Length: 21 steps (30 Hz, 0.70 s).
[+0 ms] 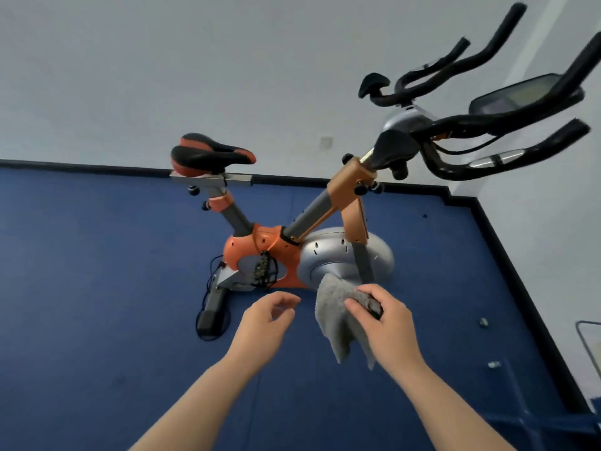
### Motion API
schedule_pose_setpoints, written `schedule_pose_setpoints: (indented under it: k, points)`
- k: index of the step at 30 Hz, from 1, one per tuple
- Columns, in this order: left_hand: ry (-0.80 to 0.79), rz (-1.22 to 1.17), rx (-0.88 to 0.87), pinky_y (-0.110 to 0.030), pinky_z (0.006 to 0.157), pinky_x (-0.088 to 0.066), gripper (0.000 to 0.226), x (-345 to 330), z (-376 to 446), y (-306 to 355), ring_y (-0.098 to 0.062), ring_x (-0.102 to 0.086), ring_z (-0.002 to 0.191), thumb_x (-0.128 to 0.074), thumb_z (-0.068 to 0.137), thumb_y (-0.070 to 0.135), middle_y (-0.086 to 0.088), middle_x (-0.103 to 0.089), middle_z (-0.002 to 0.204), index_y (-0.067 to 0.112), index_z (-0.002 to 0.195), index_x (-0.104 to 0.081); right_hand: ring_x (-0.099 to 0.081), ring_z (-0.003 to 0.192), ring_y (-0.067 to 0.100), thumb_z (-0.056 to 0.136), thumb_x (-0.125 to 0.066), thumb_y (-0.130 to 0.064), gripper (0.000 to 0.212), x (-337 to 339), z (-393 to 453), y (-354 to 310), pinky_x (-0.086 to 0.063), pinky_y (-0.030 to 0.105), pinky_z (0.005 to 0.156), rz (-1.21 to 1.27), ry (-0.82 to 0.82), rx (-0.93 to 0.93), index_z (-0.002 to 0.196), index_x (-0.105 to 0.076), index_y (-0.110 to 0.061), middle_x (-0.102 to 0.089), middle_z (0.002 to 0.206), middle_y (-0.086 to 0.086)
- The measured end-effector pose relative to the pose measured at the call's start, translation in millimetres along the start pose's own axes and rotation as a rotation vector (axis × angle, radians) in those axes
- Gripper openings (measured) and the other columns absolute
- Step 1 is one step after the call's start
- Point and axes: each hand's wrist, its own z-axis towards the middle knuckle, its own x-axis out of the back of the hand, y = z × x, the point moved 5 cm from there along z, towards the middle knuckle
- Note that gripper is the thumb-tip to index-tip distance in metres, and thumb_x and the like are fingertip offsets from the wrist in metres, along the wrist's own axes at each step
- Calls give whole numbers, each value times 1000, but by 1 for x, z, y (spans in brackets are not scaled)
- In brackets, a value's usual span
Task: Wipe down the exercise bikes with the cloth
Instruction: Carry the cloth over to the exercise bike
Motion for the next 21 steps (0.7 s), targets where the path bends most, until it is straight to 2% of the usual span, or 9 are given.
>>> schedule_pose_setpoints:
  k: [3,6,8,10,12,16,19,21]
  points:
    - [20,26,1,-10,64,-42,26,58,3,-22,4,-59,87,-57,95,16,19,-67,102,41,101,-66,-62,84,-2,88,-71,-26,6,-56,2,-26,-47,13,69,28,-4,21,90,-66,-30,-68,84,-20]
    - [45,25,15,-11,61,-38,29,102,7,-35,1,-57,76,-58,95,15,16,-68,97,43,97,-65,-62,83,-3,88,-71,-25,7,-96,6,-52,-45,10,67,32,-19,38,89,-66,-31,-68,83,-20]
    - [56,6,16,-10,63,-39,30,124,13,-40,-1,-60,82,-58,95,16,16,-68,95,45,95,-64,-61,83,-5,88,-70,-26,10,-118,14,-68,-43,7,66,28,-30,61,89,-65,-35,-67,83,-23]
    - [78,-13,13,-8,65,-40,30,144,24,-46,3,-60,84,-58,94,16,18,-69,93,45,93,-65,-60,85,-7,89,-69,-27,13,-138,27,-81,-43,5,67,20,-44,81,89,-63,-37,-65,86,-28]
    - [101,-33,15,-7,61,-40,29,163,36,-53,7,-59,76,-58,94,16,19,-68,90,44,92,-66,-60,85,-8,89,-69,-27,13,-160,42,-91,-43,5,68,9,-66,99,90,-62,-38,-65,87,-29]
    - [103,-29,33,-8,62,-43,28,195,68,-72,6,-59,81,-58,94,16,17,-68,93,42,96,-67,-60,87,-9,90,-68,-27,12,-207,78,-101,-44,5,69,19,-96,106,92,-63,-38,-67,88,-25]
    - [98,-6,62,-14,68,-49,26,225,101,-87,-5,-62,83,-57,94,15,15,-70,98,39,97,-67,-62,87,-4,90,-67,-29,6,-244,112,-106,-46,10,71,31,-139,90,94,-65,-33,-69,88,-18]
    - [105,4,79,-8,68,-46,26,248,123,-94,0,-62,85,-57,95,14,16,-69,101,37,97,-67,-63,86,-3,90,-68,-28,5,-268,135,-112,-46,10,70,45,-164,91,92,-65,-33,-69,86,-17]
